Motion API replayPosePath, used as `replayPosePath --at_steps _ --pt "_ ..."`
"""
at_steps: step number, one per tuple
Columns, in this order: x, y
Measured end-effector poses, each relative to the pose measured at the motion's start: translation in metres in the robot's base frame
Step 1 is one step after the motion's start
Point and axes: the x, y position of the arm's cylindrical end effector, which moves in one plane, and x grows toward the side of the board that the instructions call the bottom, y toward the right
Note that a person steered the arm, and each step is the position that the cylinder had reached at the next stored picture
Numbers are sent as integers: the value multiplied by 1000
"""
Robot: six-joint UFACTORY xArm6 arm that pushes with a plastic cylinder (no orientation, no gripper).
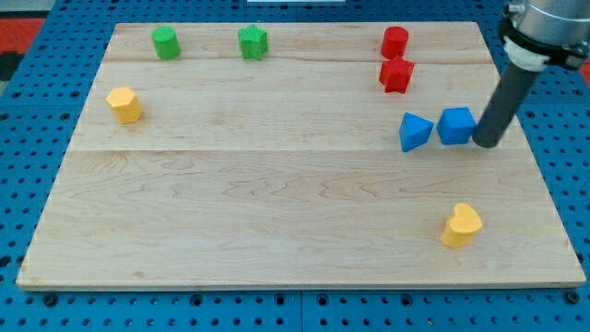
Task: Place the blue cube in between the red star and blue triangle
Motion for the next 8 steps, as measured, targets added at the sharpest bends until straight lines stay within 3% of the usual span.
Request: replayPosePath --at_steps 1,5,8 --pt "-28 -42" --pt "-59 -16" --pt "-39 -38"
